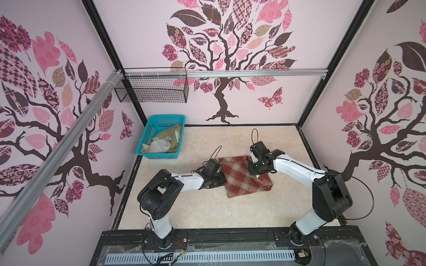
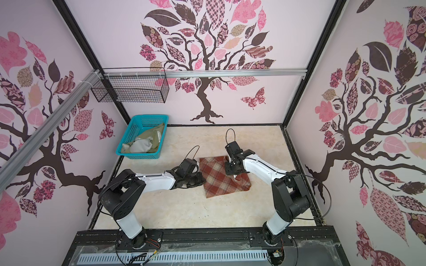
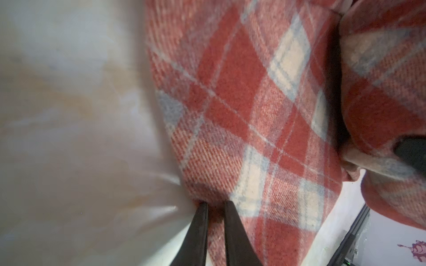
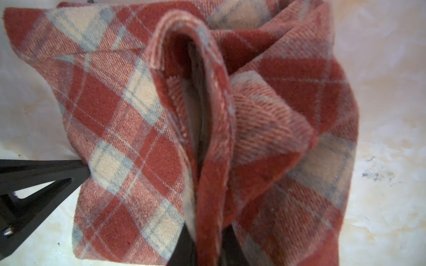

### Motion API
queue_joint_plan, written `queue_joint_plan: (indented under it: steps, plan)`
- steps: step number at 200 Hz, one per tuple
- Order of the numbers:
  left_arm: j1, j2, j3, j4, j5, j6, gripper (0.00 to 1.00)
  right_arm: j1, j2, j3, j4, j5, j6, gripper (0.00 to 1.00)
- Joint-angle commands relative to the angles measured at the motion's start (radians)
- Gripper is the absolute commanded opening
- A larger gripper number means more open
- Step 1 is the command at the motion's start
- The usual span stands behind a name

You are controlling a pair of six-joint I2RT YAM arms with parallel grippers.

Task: Fold and stack skirts
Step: Fold the skirt at the center of the table.

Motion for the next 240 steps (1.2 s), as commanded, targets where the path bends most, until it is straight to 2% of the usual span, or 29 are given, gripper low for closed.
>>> queue_joint_plan:
  steps: [1,53,107,187,240]
  plan:
    - [-0.031,0.03,0.006,0.016,0.008,0.008,0.17,0.015,0.023,0.04,-0.041,0.014,0.027,0.0]
    - [-0.099,0.071,-0.02,0.066,0.031,-0.058,0.16,0.019,0.04,0.087,-0.1,0.079,0.013,0.0]
    - [-0.099,-0.003,-0.045,0.02,0.011,-0.056,0.17,0.052,-0.002,0.123,-0.174,0.183,0.014,0.0]
    - [-0.101,-0.019,-0.065,0.009,0.012,-0.052,0.17,0.148,0.018,0.147,-0.146,0.155,0.083,0.01]
    - [-0.102,-0.024,-0.072,0.01,0.014,-0.049,0.17,0.165,0.023,0.105,-0.097,0.13,0.117,0.02]
